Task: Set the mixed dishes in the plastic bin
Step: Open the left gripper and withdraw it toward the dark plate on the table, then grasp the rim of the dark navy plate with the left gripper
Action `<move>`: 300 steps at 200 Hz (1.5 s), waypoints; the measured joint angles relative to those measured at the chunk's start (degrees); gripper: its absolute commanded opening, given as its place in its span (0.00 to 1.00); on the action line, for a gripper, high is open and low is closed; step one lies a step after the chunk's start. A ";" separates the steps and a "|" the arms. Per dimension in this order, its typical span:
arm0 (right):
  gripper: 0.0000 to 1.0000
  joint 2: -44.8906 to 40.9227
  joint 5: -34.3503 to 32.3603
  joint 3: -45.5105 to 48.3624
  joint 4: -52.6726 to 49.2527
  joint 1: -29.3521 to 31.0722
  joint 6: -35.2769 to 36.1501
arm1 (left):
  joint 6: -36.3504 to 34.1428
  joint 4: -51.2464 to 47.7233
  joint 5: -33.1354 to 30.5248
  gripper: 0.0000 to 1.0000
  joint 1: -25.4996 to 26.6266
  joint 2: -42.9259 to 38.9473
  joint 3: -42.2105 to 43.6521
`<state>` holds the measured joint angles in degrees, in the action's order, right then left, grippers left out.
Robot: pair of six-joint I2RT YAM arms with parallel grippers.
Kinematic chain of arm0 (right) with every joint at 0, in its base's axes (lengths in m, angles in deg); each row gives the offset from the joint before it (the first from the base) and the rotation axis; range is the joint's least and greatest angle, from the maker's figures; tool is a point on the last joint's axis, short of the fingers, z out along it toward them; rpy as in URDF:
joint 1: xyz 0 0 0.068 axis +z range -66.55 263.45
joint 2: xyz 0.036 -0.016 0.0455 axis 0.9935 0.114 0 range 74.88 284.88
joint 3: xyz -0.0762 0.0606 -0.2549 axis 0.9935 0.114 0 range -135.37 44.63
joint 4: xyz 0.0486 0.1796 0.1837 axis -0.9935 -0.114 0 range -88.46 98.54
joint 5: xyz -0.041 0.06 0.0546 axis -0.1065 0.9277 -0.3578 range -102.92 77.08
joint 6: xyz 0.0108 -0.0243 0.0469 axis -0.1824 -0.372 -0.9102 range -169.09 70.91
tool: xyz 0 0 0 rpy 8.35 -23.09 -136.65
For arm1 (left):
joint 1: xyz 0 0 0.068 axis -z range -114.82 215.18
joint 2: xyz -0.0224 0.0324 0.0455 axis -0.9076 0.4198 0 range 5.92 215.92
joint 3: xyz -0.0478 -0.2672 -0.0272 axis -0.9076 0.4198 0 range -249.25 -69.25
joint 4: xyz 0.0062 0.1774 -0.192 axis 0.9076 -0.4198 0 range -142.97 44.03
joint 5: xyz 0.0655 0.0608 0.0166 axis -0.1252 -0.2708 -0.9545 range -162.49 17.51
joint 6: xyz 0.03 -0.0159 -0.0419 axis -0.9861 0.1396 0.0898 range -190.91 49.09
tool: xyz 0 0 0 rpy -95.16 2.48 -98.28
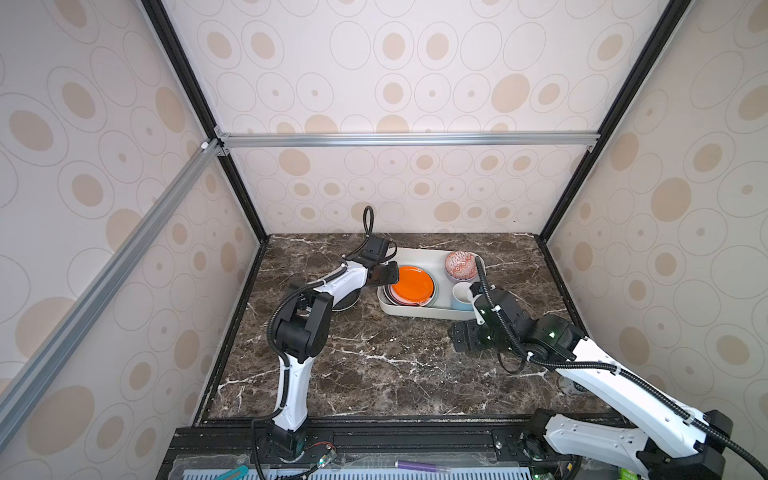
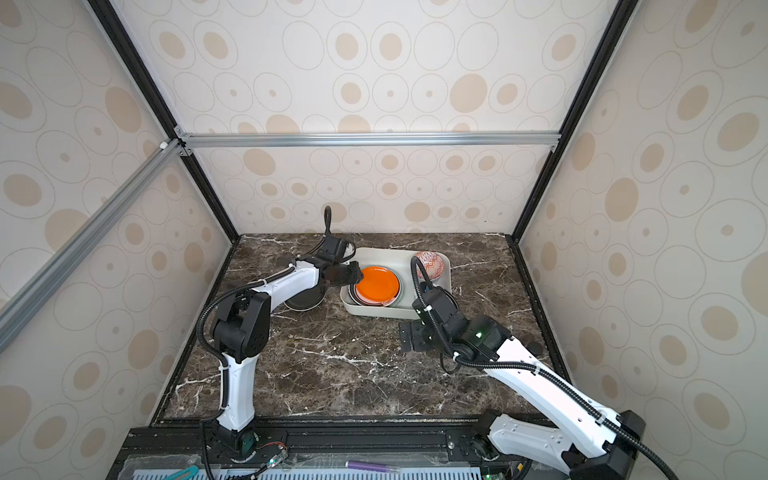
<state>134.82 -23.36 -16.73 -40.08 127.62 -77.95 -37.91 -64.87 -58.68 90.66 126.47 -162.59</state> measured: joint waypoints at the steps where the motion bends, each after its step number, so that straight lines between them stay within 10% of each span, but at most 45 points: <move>1: 1.00 0.00 0.00 0.00 0.00 0.00 0.00 | 0.07 0.00 0.00 0.44 0.00 0.00 0.00; 60: 1.00 0.07 0.68 0.00 -0.07 0.00 -0.04 | -0.20 0.26 -0.09 0.52 0.02 -4.15 2.69; 136: 1.00 6.14 5.81 -2.75 0.00 1.70 -0.46 | -2.84 2.93 -4.37 0.57 -3.74 -32.41 19.98; 174: 1.00 11.58 7.67 -3.72 1.60 5.92 -1.40 | -3.58 2.69 -4.98 0.68 -12.57 -43.41 33.46; 209: 1.00 20.57 9.31 -8.87 3.78 10.08 -1.55 | -5.09 0.35 -6.69 0.99 -17.49 -50.77 41.31; 300: 1.00 36.30 16.52 -16.96 10.54 14.01 1.55 | -7.45 -1.33 -7.98 0.99 -24.81 -54.07 49.79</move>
<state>171.12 -6.83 -33.69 -29.54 141.63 -76.40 -45.37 -66.20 -66.66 65.85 72.40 -112.80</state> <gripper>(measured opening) 0.996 0.990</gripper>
